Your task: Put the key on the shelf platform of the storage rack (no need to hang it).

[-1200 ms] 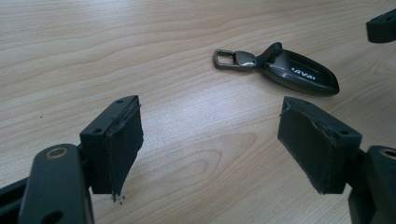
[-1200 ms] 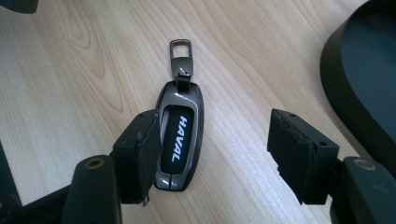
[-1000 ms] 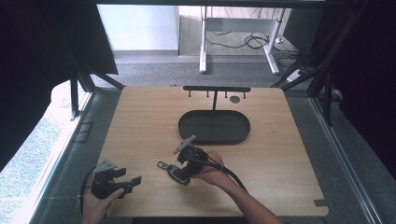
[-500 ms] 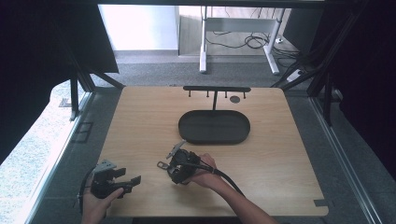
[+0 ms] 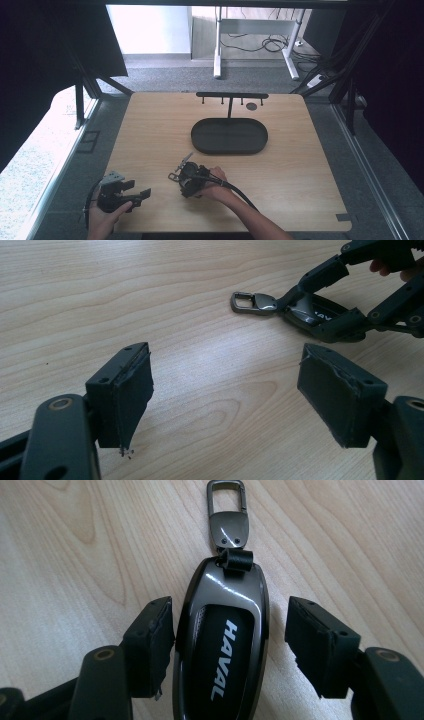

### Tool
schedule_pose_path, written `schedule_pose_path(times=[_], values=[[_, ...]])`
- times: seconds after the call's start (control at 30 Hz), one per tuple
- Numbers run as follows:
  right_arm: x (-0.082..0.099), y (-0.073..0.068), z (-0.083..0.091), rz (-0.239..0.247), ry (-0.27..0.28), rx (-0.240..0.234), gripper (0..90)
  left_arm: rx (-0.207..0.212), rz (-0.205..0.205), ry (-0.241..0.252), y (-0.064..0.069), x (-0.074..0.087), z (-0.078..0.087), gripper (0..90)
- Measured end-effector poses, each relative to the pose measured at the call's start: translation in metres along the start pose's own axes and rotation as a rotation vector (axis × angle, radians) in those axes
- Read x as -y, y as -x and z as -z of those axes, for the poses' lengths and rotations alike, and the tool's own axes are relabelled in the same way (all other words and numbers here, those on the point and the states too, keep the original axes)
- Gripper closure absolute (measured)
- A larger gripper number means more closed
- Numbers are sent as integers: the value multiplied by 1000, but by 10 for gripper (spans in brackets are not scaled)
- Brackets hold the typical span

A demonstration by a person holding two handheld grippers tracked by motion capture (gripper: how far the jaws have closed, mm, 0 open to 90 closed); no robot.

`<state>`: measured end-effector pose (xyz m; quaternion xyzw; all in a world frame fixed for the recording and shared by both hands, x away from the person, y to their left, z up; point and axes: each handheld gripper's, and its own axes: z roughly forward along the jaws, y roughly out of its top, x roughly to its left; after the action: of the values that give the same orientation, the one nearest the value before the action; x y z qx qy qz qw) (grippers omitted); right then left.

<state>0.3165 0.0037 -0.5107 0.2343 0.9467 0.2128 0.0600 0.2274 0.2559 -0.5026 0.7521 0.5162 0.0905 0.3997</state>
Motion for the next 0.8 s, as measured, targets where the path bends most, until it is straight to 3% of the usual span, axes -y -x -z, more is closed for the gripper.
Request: schedule_pose_path(times=[0.4, 0.8], values=[[-2, 0, -5, 8, 3, -21, 472, 1, -3, 1, 1, 0, 0, 223], [-1, 3, -4, -4, 22, -36, 489, -4, -2, -1, 1, 0, -1, 223]])
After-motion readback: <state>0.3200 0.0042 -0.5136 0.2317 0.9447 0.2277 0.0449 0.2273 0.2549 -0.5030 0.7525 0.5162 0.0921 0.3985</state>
